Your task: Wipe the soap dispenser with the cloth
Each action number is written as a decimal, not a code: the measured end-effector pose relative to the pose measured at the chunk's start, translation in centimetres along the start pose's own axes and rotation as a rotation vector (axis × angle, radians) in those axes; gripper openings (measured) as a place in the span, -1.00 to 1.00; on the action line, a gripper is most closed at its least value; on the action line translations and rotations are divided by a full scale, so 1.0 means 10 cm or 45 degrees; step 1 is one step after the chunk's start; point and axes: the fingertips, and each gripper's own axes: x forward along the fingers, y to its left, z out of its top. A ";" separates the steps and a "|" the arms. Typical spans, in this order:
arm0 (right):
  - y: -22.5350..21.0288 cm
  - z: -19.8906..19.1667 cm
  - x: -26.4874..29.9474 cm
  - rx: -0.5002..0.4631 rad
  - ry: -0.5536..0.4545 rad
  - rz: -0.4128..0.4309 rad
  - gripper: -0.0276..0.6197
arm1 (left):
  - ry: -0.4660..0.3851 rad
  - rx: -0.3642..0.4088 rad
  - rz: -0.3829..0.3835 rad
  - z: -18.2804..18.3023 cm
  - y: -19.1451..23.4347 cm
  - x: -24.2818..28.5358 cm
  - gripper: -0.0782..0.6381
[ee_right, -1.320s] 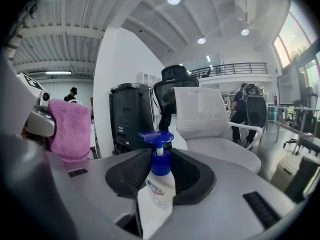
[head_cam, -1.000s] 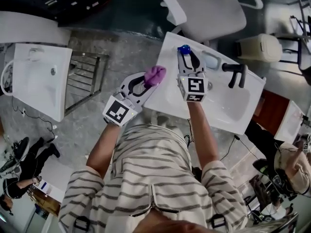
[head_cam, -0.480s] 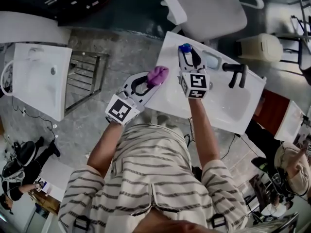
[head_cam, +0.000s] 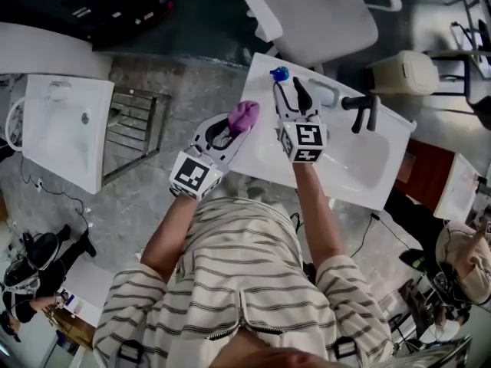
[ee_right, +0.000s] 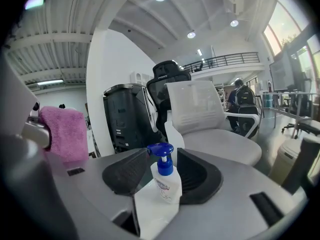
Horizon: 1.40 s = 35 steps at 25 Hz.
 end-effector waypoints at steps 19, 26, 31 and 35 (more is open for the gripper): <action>0.40 0.74 -1.30 0.021 -0.247 0.007 -0.79 | -0.126 0.073 0.251 0.44 -0.56 -0.31 -0.47; 0.45 0.81 -1.69 0.014 -0.283 0.020 -0.94 | -0.201 0.110 0.292 0.59 -0.77 -0.35 -0.47; 0.54 0.80 -1.92 -0.020 -0.290 0.032 -0.94 | -0.228 0.120 0.315 0.63 -0.91 -0.40 -0.47; 0.57 0.81 -2.02 -0.044 -0.292 0.037 -0.94 | -0.230 0.132 0.323 0.67 -0.96 -0.39 -0.47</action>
